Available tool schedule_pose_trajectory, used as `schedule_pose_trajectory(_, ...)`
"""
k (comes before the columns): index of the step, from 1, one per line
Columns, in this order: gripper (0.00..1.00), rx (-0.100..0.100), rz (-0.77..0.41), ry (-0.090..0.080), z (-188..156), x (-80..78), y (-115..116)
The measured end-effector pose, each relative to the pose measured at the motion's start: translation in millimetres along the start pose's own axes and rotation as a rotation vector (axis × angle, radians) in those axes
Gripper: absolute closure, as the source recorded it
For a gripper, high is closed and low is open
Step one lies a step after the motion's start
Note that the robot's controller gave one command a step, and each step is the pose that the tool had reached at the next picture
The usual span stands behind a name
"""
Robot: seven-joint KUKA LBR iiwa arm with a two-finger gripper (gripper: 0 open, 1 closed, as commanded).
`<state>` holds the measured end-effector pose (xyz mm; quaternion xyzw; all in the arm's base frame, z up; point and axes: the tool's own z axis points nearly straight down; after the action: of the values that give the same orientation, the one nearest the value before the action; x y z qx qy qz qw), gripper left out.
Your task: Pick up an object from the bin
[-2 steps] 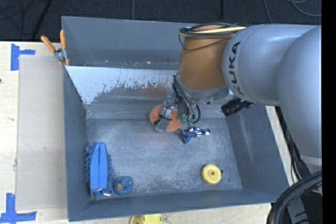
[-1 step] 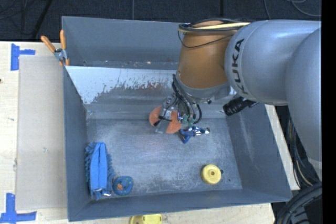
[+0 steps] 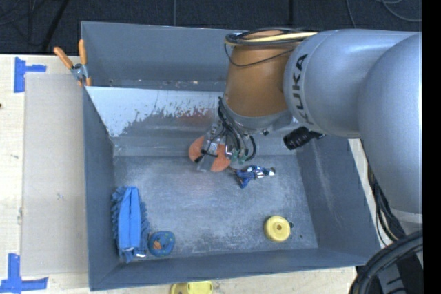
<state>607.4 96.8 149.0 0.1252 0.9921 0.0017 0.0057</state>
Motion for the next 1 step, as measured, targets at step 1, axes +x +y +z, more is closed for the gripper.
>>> schedule_pose_trajectory(1, 1.0, 0.009, -0.009, 0.022, -19.0, 3.9, -3.2)
